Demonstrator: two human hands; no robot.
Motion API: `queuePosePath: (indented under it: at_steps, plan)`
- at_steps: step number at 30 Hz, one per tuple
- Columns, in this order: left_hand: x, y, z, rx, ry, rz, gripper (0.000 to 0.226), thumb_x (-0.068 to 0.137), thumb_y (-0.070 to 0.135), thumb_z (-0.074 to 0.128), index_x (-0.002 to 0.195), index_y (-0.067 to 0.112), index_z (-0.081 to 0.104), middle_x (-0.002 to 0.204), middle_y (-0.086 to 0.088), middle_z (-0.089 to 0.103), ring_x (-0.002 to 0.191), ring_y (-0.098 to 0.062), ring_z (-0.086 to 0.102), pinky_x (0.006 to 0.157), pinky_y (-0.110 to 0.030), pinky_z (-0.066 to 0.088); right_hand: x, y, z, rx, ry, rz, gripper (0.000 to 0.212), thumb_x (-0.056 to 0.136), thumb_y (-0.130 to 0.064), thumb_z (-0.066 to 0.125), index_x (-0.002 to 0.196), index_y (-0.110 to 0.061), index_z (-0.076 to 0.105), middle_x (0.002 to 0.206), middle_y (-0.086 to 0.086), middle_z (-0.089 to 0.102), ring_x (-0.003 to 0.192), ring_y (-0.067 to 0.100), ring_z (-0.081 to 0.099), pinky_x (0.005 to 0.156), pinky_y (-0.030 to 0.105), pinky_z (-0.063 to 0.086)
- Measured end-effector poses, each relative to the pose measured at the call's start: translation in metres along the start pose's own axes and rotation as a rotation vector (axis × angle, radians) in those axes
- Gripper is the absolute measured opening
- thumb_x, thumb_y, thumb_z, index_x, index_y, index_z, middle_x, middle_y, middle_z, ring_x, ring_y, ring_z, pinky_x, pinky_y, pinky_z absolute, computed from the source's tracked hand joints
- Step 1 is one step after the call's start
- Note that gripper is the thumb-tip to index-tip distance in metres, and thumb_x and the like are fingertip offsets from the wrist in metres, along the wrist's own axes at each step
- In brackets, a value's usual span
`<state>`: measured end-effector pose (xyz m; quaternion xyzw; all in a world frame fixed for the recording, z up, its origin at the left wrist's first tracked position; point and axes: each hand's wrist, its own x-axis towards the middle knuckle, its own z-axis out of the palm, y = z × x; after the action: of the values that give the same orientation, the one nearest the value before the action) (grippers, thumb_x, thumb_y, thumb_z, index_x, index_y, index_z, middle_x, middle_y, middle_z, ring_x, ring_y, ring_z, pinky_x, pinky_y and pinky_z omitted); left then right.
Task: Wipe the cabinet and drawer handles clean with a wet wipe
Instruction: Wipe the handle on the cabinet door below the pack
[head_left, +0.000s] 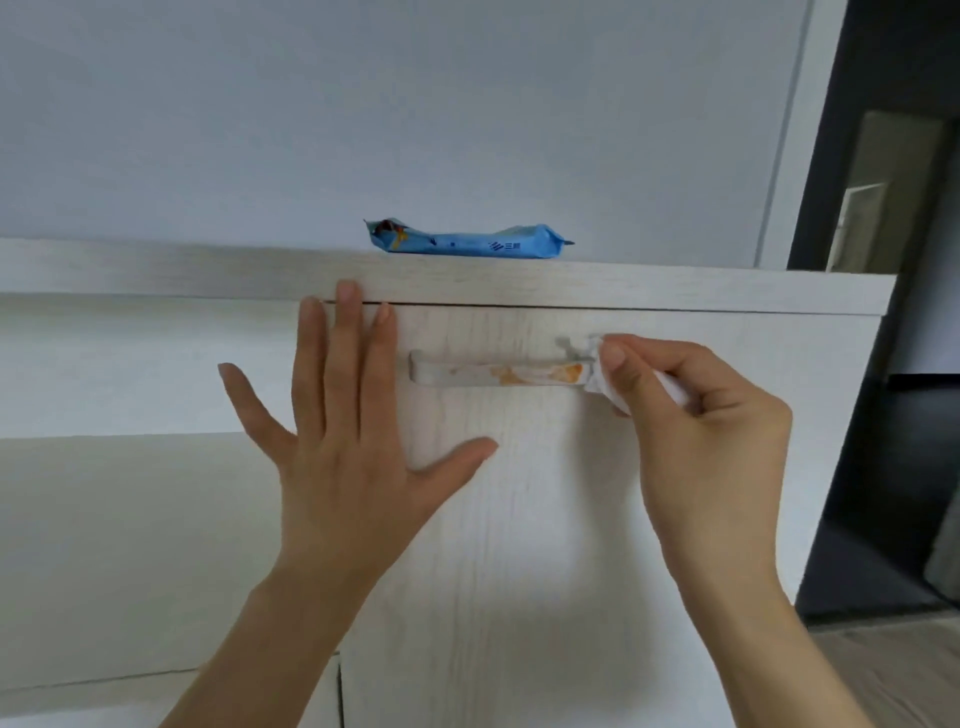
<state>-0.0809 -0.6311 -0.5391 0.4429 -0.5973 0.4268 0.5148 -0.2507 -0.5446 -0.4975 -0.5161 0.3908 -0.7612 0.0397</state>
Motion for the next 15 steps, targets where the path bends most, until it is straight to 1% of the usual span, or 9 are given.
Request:
queuePosePath:
  at_steps: [2,4,6,8,10,12,15]
  plan:
    - [0.0,0.0,0.005,0.006,0.036,0.008,0.102,0.081,0.079,0.042,0.146,0.003,0.024,0.153,-0.014,0.019,0.142,-0.032,0.019,0.108,-0.065,0.004,-0.007,0.002,0.003,-0.015,0.039,-0.042,0.012,0.084,-0.025,0.065,0.085,-0.036,0.071,0.089,-0.02,0.071,0.09,-0.006,0.064,0.079,0.006,0.046]
    - [-0.001,-0.002,0.008,-0.008,0.063,0.017,0.101,0.08,0.079,0.044,0.145,0.004,0.027,0.152,-0.014,0.022,0.142,-0.033,0.021,0.108,-0.065,0.007,-0.015,0.003,0.005,-0.036,0.071,-0.077,0.013,0.085,-0.028,0.06,0.089,-0.037,0.07,0.093,-0.021,0.07,0.094,-0.007,0.062,0.077,0.002,0.043]
    - [-0.001,-0.002,0.009,-0.028,0.084,0.014,0.099,0.08,0.079,0.045,0.144,0.004,0.029,0.152,-0.013,0.023,0.141,-0.034,0.022,0.108,-0.065,0.007,-0.018,0.005,0.006,-0.016,0.101,-0.061,0.017,0.084,-0.023,0.063,0.091,-0.038,0.069,0.094,-0.022,0.07,0.095,-0.005,0.063,0.077,0.002,0.043]
    - [-0.001,-0.001,0.01,-0.044,0.099,0.007,0.098,0.08,0.078,0.045,0.144,0.005,0.029,0.152,-0.012,0.023,0.141,-0.034,0.023,0.108,-0.065,0.007,-0.015,0.007,0.006,0.078,0.121,0.019,0.022,0.081,-0.017,0.069,0.088,-0.037,0.071,0.091,-0.023,0.071,0.093,-0.007,0.064,0.077,0.002,0.045]
    - [-0.002,-0.001,0.011,-0.064,0.11,0.002,0.097,0.081,0.078,0.044,0.145,0.006,0.028,0.152,-0.01,0.023,0.14,-0.034,0.024,0.107,-0.065,0.008,-0.011,0.007,0.005,0.167,0.097,0.087,0.02,0.078,-0.016,0.071,0.083,-0.034,0.075,0.088,-0.022,0.072,0.089,-0.009,0.064,0.074,0.0,0.045]
    - [-0.002,-0.001,0.011,-0.086,0.121,0.001,0.096,0.082,0.077,0.043,0.144,0.006,0.028,0.152,-0.009,0.023,0.14,-0.035,0.024,0.106,-0.067,0.009,-0.01,0.006,0.005,0.201,0.057,0.123,0.02,0.076,-0.02,0.07,0.084,-0.037,0.075,0.088,-0.022,0.073,0.09,-0.01,0.064,0.076,0.0,0.044]
    - [-0.002,0.0,0.011,-0.103,0.126,-0.004,0.095,0.083,0.076,0.043,0.144,0.005,0.03,0.15,-0.011,0.026,0.139,-0.036,0.025,0.106,-0.068,0.01,-0.013,0.004,0.008,0.161,0.044,0.101,0.022,0.072,-0.029,0.069,0.087,-0.045,0.072,0.09,-0.022,0.072,0.09,-0.005,0.066,0.082,0.004,0.046]
